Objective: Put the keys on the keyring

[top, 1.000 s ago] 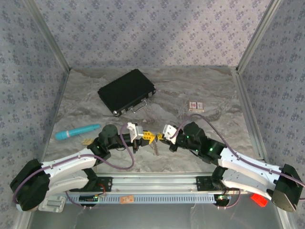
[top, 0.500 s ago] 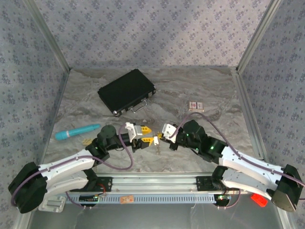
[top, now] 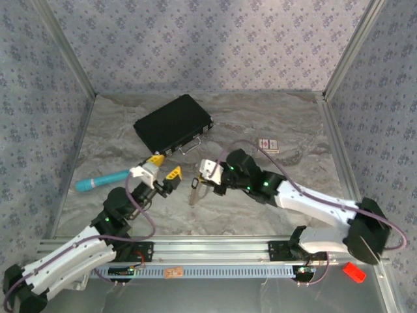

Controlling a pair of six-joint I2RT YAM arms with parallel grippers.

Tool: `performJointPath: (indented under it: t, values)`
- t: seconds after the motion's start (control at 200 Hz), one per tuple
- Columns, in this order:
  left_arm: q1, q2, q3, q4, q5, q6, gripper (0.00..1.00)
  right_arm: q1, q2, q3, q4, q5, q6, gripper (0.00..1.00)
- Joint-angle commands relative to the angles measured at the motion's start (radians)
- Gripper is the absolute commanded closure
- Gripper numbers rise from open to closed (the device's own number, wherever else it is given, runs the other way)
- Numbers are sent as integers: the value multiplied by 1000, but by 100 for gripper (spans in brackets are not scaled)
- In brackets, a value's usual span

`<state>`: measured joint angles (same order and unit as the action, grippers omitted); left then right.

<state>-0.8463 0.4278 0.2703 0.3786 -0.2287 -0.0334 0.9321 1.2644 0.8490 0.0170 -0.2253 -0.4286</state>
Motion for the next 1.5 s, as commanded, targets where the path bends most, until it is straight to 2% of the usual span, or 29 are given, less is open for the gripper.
performJointPath:
  t: [0.0,0.155,0.27,0.495,0.755,0.994,1.264,1.324,1.404,1.494]
  values:
    - [9,-113,23,-140,-236,-20,30,3,158,154,106,-25,-22,100]
    - [37,-210,53,-249,-264,-44,29,15,348,289,189,-54,9,100]
    - [51,-225,63,-310,-277,-67,28,27,410,328,22,69,-78,100]
    - [77,-211,23,-307,-283,-117,21,14,338,163,-211,249,-205,100]
    - [117,-157,-7,-336,-295,-223,11,16,296,46,-424,402,-242,100]
    - [145,-75,-20,-326,-310,-278,8,13,295,20,-571,526,-242,99]
    - [184,42,3,-287,-291,-277,7,-6,259,-36,-656,561,-238,88]
    - [194,64,16,-287,-283,-268,7,-22,235,-41,-663,563,-228,81]
    - [212,92,34,-284,-270,-243,7,-60,163,-40,-659,538,-190,65]
    - [237,127,53,-277,-250,-206,6,-130,38,-37,-623,466,-127,57]
